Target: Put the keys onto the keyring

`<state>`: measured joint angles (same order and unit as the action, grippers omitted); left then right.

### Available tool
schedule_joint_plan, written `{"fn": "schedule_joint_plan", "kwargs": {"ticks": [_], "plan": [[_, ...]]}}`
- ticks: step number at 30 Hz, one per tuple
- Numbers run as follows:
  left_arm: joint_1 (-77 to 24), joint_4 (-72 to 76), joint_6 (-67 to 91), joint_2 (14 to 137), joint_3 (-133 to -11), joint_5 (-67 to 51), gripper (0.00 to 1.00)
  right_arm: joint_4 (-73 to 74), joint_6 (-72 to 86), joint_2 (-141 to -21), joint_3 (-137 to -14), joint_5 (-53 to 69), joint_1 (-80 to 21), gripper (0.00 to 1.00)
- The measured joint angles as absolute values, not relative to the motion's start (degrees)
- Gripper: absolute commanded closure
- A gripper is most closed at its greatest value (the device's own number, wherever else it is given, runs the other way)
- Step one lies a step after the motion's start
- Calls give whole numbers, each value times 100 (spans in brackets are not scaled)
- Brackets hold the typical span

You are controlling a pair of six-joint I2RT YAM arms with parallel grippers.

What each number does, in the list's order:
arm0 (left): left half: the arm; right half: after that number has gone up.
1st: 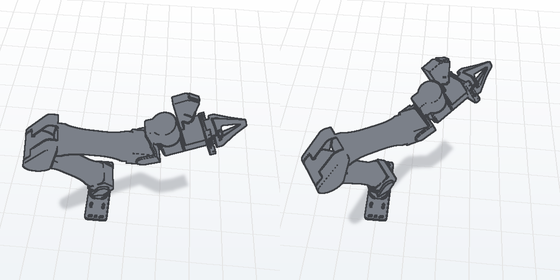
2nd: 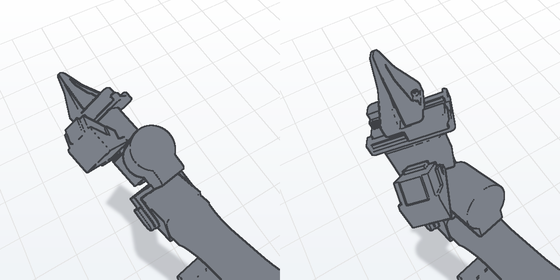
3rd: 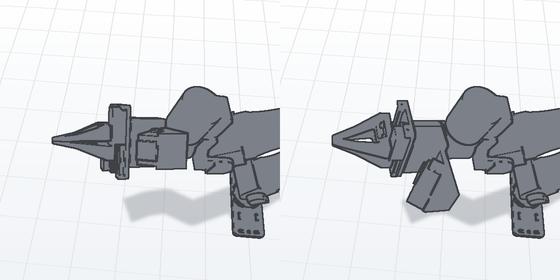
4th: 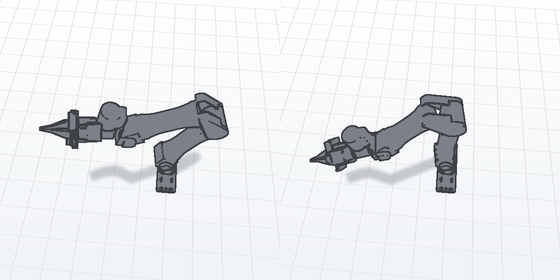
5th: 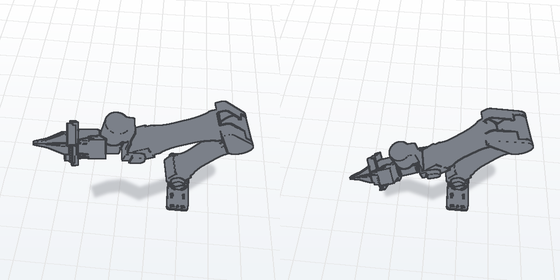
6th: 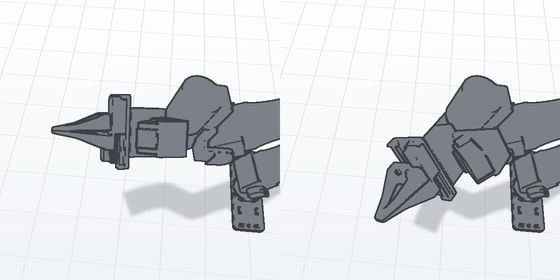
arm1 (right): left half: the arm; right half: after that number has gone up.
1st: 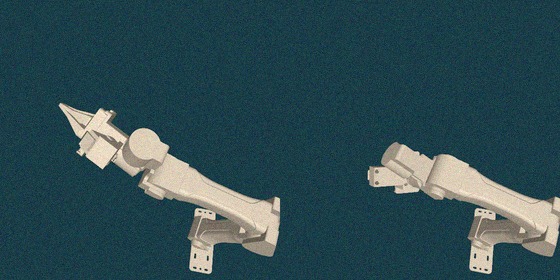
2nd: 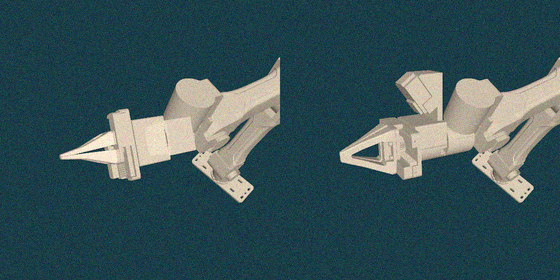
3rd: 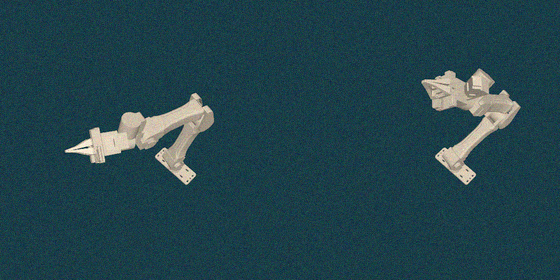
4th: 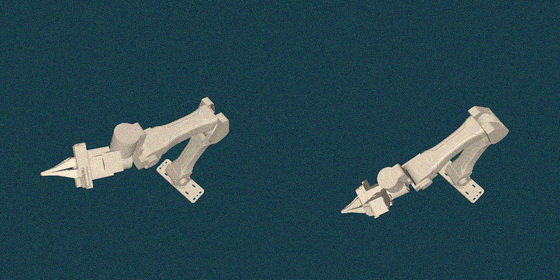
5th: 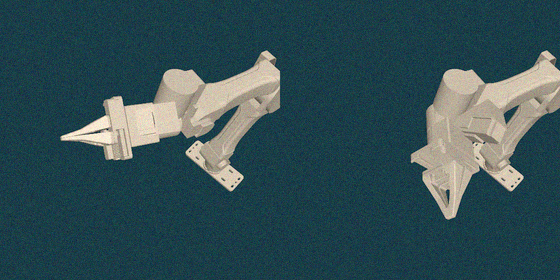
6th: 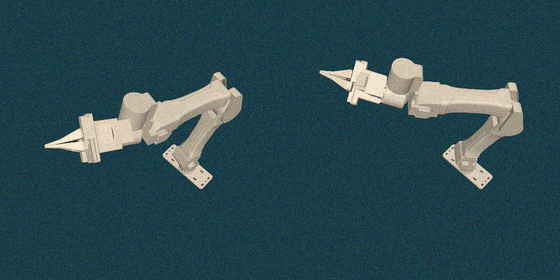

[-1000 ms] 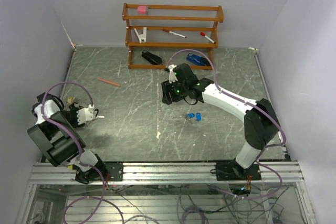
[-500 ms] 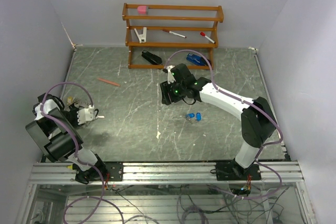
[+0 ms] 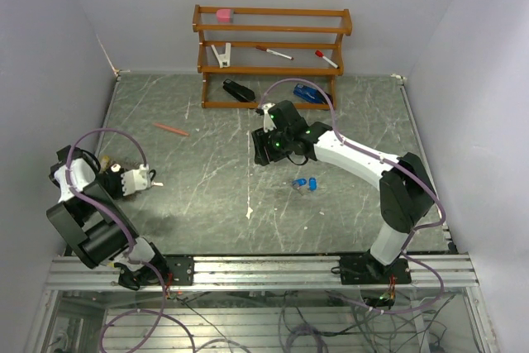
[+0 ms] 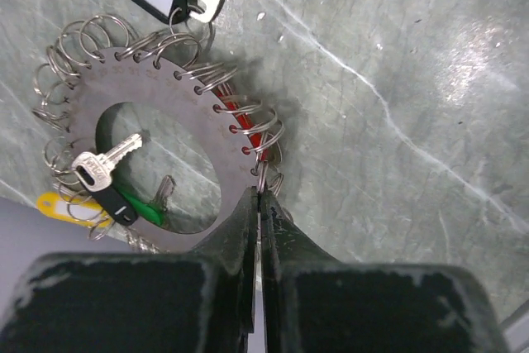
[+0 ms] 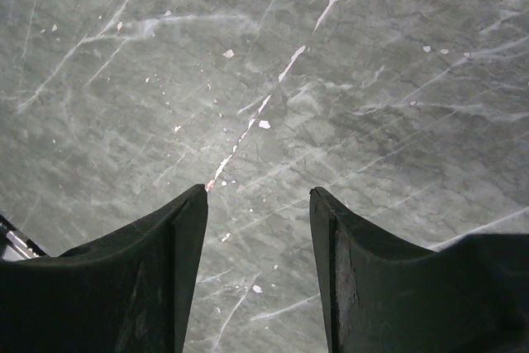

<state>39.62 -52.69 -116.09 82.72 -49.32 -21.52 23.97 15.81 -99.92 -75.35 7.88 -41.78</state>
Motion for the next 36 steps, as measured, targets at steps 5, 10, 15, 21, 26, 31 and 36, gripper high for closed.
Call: {"fn": "schedule_joint_plan", "kwargs": {"ticks": [5, 10, 15, 21, 26, 31, 36], "plan": [[3962, -5623, -11550, 8025, -4974, -2460, 93, 2397, 1581, -9990, -7533, 735, -4187, 48], [3962, -6486, -11502, 7944, -5566, -3100, 93, 2394, 1579, -9896, -7516, 644, -4187, 50], [3935, -7509, -11585, 7756, -6340, -3940, 93, 2300, 1540, -9393, -7275, 591, -4187, 50], [3256, -8036, -11004, 7279, -6648, -4740, 93, 2215, 1238, -8611, -7251, 663, -4187, 50], [2202, -7415, -9297, 6753, -6707, -5319, 93, 2206, 954, -8031, -7382, 797, -4185, 48], [1542, -6163, -7227, 6423, -6713, -5660, 93, 2235, 786, -7745, -7487, 1125, -4185, 50], [823, -5443, -5948, 6383, -6882, -5699, 93, 2270, 670, -7513, -7487, 1675, -4185, 52]]}}
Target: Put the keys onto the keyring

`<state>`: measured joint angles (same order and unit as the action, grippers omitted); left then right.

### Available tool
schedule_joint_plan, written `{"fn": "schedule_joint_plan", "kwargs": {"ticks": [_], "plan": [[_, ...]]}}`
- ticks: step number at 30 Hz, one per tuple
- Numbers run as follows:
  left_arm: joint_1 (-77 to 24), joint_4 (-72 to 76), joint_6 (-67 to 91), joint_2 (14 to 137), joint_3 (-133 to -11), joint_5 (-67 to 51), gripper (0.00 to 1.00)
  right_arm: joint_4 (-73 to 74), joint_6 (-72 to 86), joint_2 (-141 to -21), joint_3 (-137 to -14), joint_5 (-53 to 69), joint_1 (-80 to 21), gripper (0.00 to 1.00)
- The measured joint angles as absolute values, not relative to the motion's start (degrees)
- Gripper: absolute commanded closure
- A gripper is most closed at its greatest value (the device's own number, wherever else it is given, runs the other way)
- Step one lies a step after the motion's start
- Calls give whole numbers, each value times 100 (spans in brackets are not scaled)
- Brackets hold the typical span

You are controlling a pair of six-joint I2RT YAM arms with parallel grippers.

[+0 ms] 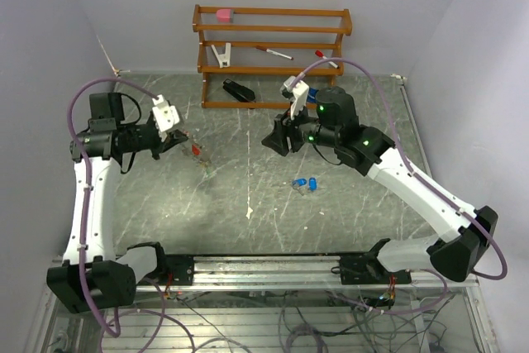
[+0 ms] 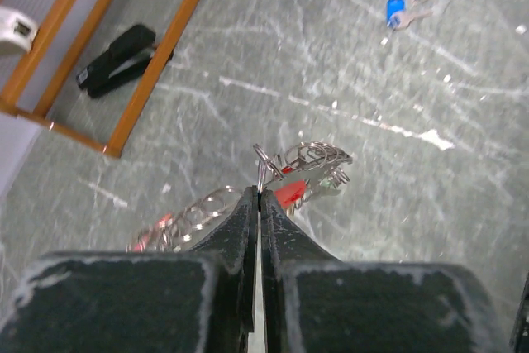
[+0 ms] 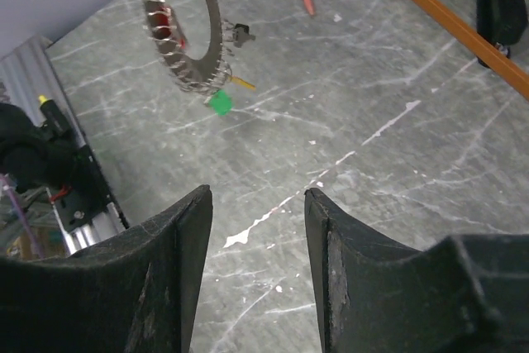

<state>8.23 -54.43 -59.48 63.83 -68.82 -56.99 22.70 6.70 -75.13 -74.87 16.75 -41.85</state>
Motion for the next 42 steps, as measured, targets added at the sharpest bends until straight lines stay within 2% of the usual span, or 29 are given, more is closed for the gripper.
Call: {"fn": "schedule_joint_plan", "kwargs": {"ticks": [6, 12, 21, 28, 42], "plan": [[38, -5068, -5046, 6399, -7098, -5680, 93, 2276, 591, -7382, -7489, 2156, -4182, 52], [-298, -5037, -4451, 6652, -7341, -5664, 93, 2270, 593, -7380, -7489, 2574, -4185, 53], [-829, -5129, -4147, 6735, -7850, -5559, 93, 1946, 659, -7349, -7518, 2989, -4182, 59], [-1559, -5297, -3922, 6678, -7913, -5059, 93, 1927, 631, -7505, -7889, 3249, -4180, 60], [-1894, -5131, -3120, 6276, -7900, -5057, 93, 980, 832, -7550, -7502, 3411, -4180, 64]]}}
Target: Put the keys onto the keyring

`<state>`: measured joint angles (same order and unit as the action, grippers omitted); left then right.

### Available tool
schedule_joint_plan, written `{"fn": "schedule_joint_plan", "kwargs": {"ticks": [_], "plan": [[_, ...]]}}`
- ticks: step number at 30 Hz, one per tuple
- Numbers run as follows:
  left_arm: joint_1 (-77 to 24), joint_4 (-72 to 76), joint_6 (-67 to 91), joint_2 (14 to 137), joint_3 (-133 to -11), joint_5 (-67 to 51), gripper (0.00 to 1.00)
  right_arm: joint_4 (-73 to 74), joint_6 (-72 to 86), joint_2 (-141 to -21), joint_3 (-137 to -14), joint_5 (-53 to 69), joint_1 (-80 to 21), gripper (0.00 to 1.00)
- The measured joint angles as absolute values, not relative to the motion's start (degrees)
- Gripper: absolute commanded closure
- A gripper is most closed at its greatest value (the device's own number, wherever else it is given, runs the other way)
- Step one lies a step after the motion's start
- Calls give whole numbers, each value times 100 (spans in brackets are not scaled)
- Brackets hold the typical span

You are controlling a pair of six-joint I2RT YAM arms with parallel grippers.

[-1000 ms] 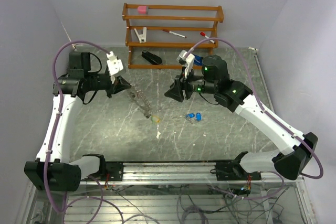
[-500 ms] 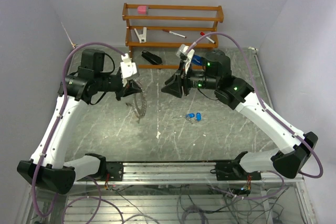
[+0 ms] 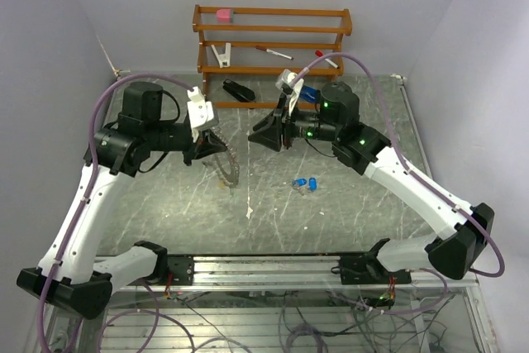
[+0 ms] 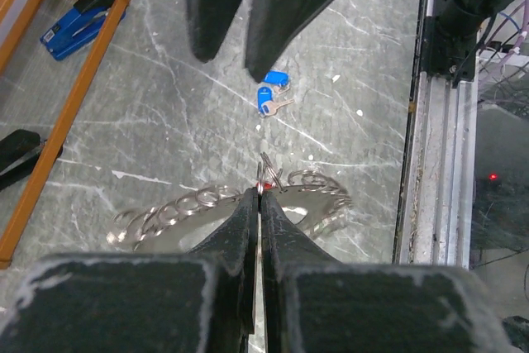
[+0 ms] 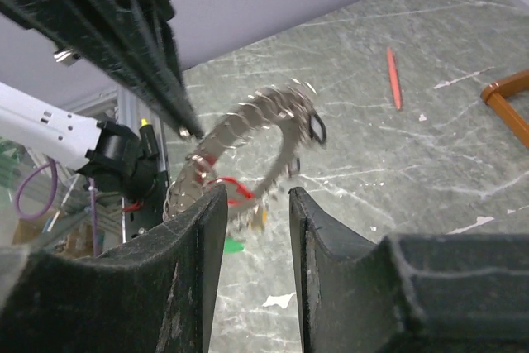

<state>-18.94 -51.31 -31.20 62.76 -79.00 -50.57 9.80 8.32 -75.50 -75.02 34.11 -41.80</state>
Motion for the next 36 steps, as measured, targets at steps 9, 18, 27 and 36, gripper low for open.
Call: {"fn": "schedule_joint_plan", "kwargs": {"ticks": [9, 18, 27, 36], "plan": [[-2058, -5131, -3258, 5957, -7819, -5216, 93, 314, 1138, -7795, -7345, 3343, -4180, 64], [-2088, -4639, -3107, 5857, -7183, -5896, 93, 47, 1347, -7819, -7323, 3876, -4182, 65], [-2091, -3190, -2355, 5590, -6796, -6233, 93, 110, 1514, -7542, -6840, 4270, -4235, 64], [-2095, -2215, -1793, 5819, -6536, -6335, 93, 176, 1612, -7238, -6624, 4416, -4285, 63]]}}
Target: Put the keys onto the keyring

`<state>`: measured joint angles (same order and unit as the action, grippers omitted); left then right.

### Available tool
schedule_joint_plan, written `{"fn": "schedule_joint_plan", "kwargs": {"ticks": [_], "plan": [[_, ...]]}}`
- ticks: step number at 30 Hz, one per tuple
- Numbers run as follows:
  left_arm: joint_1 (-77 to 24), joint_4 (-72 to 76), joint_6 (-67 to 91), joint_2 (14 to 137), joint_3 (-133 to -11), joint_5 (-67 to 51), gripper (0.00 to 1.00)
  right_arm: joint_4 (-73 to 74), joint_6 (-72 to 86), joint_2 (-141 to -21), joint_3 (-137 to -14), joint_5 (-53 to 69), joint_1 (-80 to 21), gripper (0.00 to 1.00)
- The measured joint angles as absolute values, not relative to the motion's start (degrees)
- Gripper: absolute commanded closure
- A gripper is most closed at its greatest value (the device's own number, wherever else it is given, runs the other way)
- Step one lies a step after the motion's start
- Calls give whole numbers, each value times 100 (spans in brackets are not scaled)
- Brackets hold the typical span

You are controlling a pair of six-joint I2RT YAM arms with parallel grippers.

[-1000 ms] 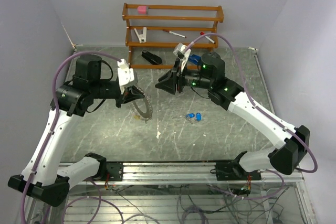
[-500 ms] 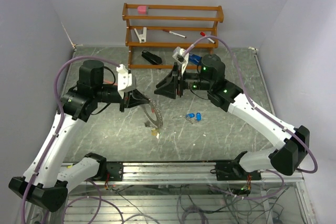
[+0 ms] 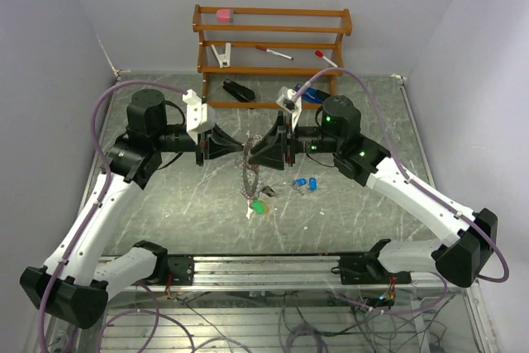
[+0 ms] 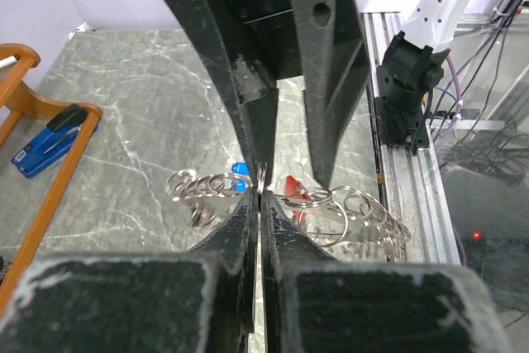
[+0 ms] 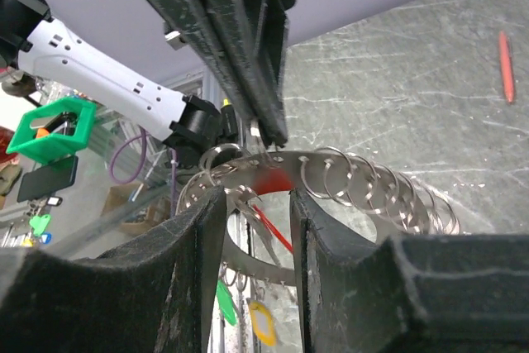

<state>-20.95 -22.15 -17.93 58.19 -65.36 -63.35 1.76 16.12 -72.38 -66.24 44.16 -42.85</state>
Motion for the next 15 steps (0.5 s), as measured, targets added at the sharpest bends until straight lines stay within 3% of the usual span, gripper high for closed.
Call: {"fn": "schedule_joint_plan", "kwargs": {"ticks": [6, 15], "plan": [[-2104, -1011, -875, 5931, -6132, -6423, 93, 314, 1594, -7126, -6576, 4390, -4287, 62], [-2108, 1579, 1339, 6018, -5485, -6495, 93, 895, 1028, -6208, -6348, 3035, -4261, 62]]}}
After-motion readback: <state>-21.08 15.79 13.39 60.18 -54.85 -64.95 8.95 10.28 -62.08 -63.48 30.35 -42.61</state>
